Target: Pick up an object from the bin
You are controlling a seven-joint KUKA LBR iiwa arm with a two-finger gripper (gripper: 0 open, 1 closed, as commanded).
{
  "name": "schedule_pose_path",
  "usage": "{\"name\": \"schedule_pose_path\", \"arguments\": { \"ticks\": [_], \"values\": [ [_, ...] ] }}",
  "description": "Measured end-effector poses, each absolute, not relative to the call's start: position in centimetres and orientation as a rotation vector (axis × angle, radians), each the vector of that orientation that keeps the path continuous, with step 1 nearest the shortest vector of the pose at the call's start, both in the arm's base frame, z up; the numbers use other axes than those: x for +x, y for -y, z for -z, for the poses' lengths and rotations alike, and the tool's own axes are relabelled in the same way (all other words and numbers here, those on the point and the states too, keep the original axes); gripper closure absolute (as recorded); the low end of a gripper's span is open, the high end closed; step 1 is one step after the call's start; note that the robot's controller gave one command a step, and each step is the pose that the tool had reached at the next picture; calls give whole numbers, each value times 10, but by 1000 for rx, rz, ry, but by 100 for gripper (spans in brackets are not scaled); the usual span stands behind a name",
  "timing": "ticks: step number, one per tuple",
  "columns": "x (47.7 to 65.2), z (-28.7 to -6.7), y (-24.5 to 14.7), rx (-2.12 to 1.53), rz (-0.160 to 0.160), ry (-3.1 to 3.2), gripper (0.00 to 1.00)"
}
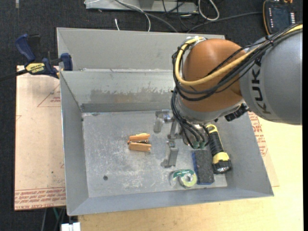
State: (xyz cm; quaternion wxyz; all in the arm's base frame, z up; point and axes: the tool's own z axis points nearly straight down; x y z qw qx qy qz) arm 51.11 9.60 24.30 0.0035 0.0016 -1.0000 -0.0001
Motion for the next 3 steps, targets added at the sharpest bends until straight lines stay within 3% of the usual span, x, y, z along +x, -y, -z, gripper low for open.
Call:
{"name": "schedule_pose_path", "arguments": {
  "ticks": [1, 2, 3],
  "values": [
    [513, -247, -95, -1, 1, 3142, 0],
    [572, -97, -104, -57, 5, 3147, 0],
    [591, -164, -110, -375, 11, 3138, 0]
  ]
}}
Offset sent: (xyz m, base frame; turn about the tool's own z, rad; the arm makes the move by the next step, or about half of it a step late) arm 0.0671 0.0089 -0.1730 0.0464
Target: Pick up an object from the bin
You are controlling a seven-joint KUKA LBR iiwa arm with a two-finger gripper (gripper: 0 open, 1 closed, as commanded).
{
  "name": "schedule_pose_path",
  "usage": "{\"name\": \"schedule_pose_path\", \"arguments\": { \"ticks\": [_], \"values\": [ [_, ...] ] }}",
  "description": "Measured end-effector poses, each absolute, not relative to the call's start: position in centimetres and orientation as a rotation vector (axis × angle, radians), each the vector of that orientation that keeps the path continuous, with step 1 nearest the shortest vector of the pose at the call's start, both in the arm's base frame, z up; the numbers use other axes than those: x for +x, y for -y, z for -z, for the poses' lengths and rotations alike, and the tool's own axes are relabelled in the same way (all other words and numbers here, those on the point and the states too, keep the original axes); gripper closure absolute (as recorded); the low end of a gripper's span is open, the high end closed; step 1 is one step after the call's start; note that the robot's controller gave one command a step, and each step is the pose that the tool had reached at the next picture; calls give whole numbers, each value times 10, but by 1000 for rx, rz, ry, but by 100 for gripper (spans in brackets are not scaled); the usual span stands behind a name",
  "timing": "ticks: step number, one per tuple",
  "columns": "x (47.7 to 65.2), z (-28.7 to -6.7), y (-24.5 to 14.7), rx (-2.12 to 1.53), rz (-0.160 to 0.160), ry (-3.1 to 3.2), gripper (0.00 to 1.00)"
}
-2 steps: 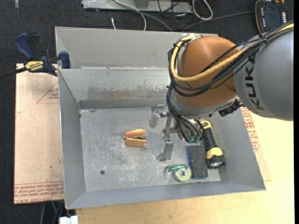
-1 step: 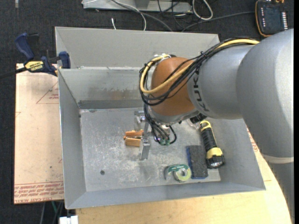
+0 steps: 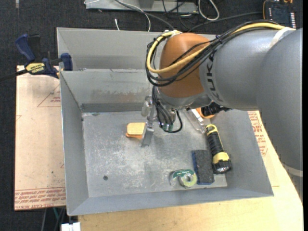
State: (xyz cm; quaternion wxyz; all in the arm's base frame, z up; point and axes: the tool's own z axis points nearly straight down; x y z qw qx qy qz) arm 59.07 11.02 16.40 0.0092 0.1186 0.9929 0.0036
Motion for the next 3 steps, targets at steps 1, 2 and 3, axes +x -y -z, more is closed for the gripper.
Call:
{"name": "schedule_pose_path", "arguments": {
  "ticks": [1, 2, 3],
  "values": [
    [571, -100, -114, 319, -11, -3112, 0],
    [619, -74, -137, 627, -28, -3041, 0],
    [592, -77, -104, 551, -22, -3063, 100]
  ]
}}
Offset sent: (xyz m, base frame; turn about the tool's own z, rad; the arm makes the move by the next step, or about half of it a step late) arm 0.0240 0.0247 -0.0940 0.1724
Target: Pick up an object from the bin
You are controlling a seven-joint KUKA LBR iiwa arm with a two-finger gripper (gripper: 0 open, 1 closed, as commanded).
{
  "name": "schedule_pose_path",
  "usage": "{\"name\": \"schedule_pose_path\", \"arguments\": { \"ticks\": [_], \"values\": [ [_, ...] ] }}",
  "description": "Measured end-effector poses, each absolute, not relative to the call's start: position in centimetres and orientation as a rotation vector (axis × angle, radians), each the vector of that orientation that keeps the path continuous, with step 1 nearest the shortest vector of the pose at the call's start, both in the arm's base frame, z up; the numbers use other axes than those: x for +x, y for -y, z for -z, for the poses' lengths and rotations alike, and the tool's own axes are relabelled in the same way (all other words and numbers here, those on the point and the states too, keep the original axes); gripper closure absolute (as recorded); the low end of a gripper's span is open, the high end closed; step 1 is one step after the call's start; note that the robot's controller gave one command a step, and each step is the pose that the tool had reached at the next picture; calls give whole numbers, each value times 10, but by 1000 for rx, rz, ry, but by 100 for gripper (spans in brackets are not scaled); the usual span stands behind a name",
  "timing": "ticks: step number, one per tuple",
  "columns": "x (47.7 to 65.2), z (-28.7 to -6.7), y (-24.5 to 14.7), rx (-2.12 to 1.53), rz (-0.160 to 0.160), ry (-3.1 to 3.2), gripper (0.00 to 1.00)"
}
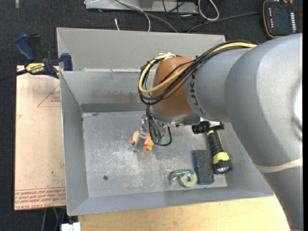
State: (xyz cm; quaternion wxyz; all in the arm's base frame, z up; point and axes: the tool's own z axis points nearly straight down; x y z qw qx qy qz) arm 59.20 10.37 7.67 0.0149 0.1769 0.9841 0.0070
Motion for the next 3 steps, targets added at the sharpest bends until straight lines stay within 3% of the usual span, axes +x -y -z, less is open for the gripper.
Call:
{"name": "schedule_pose_path", "arguments": {
  "ticks": [1, 3],
  "values": [
    [592, -77, -104, 551, -22, -3062, 100],
    [591, -99, -104, 552, -22, -3065, 100]
  ]
}}
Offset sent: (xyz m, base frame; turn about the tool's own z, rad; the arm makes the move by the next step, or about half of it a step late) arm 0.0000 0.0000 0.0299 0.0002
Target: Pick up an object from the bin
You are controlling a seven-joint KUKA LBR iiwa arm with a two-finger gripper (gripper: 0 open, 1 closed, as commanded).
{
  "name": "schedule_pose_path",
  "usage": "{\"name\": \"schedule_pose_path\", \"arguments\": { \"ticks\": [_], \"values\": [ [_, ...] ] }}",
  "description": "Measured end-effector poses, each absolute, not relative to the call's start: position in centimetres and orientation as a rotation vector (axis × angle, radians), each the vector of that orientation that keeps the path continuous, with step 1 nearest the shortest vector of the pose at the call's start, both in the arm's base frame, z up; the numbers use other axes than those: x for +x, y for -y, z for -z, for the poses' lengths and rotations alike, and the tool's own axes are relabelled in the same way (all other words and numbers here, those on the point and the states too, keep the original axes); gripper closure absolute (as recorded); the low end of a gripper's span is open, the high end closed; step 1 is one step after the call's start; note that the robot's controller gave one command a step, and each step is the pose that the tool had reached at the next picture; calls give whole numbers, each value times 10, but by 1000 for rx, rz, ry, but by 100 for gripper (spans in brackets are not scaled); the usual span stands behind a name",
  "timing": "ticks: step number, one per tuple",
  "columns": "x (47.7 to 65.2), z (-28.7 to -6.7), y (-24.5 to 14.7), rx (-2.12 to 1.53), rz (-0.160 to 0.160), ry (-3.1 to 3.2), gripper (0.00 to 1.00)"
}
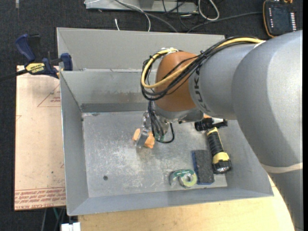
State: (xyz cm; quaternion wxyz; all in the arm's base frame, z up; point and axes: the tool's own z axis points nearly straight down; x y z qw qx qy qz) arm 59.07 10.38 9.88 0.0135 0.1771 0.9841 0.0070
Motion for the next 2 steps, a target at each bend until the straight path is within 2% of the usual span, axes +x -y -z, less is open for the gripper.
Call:
{"name": "schedule_pose_path", "arguments": {
  "ticks": [1, 2],
  "values": [
    [588, -124, -103, 552, -18, -3073, 100],
    [591, -161, -104, 548, -23, -3065, 100]
  ]
}}
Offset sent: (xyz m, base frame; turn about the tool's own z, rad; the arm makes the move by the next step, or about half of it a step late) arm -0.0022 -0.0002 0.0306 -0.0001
